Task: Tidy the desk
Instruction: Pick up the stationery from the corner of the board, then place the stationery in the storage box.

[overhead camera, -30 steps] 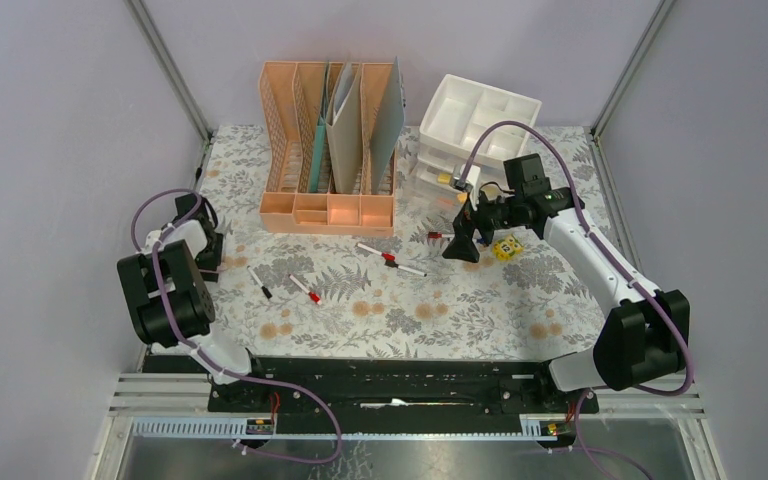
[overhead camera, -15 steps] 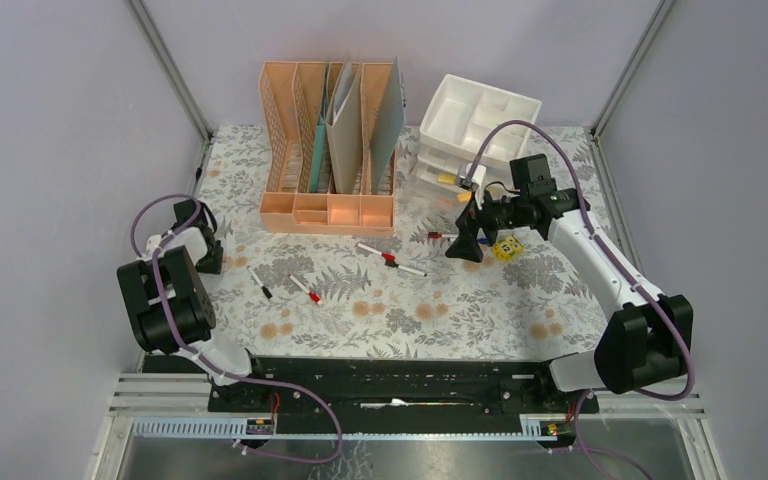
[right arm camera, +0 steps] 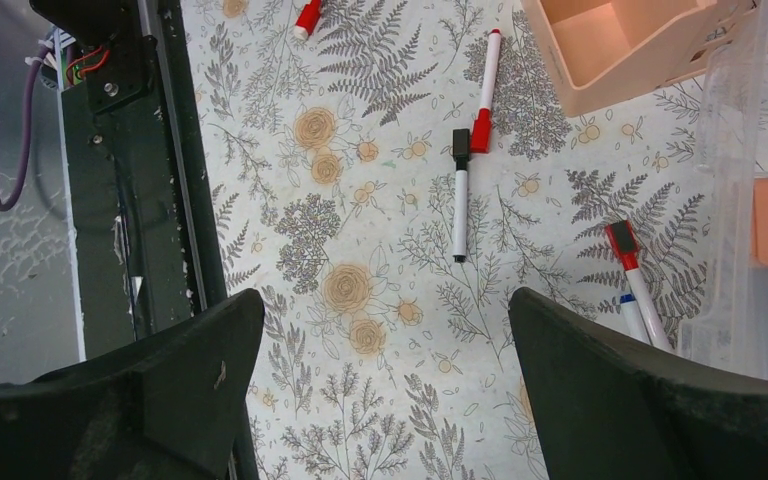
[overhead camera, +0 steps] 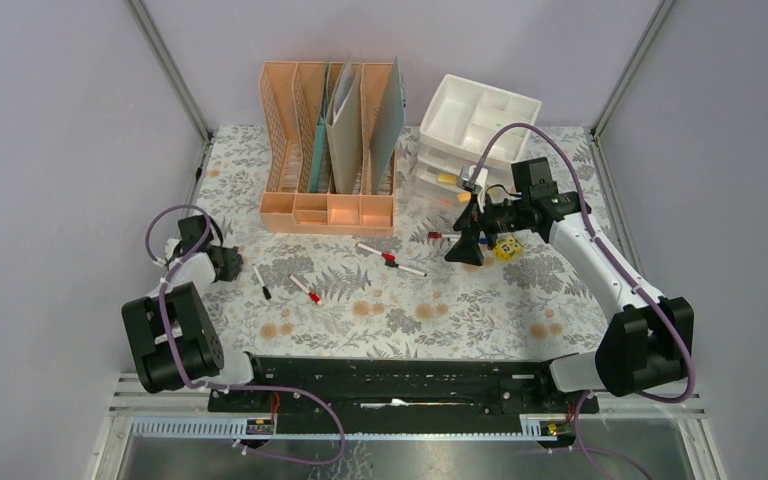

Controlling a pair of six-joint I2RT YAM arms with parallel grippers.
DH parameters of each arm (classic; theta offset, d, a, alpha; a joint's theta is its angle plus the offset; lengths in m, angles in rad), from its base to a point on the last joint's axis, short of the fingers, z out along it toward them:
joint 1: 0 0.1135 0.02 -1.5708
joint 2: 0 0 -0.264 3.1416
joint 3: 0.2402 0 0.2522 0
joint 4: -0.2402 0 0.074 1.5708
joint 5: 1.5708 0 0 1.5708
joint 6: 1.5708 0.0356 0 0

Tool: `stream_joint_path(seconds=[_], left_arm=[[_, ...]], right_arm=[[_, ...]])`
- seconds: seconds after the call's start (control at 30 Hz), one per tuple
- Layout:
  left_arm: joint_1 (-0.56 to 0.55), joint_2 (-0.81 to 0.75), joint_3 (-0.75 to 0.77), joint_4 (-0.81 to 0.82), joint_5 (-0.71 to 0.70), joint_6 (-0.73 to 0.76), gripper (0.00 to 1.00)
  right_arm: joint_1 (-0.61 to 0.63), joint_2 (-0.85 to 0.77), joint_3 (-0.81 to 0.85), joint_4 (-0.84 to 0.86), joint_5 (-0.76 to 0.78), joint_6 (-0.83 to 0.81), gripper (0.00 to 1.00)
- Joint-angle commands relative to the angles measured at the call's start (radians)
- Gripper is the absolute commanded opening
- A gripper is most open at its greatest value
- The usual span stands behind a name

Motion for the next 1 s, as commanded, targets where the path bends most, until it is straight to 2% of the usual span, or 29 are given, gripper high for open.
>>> stream_joint_path(seconds=[0.0,0.13,0.37,0.7,0.83,0.97], left_arm=[[-0.017,-0.079,-0.046,0.090,0.150,0.066,0.00],[-0.074,-0.124,-0.084,0.148,0.232,0.092,0.00],[-0.248,-0.256,-0.162,0.256,0.305,0.109,0.00],[-0.432,-0.471,-0.353,0.509,0.469,0.102,0.00],[-0.487,-0.541,-0.437,0.641,0.511,0.079,0.00],[-0.545,-0.564,-0.542,0.876,0.547,0.046,0.00]], right_arm=[[-0.007,-0.031,-0.003,0.025,-0.055,0.010,1.00],[-0.007,-0.032,-0.006,0.026,-0.060,0.008,1.00],[-0.007,-0.030,-0.032,0.056,-0.102,0.025,1.00],[0.019,-0.019,-0.083,0.167,-0.147,0.131,1.00],[0.041,-0.009,-0.110,0.250,-0.147,0.212,1.00],[0.060,0.001,-0.162,0.392,-0.155,0.346,1.00]])
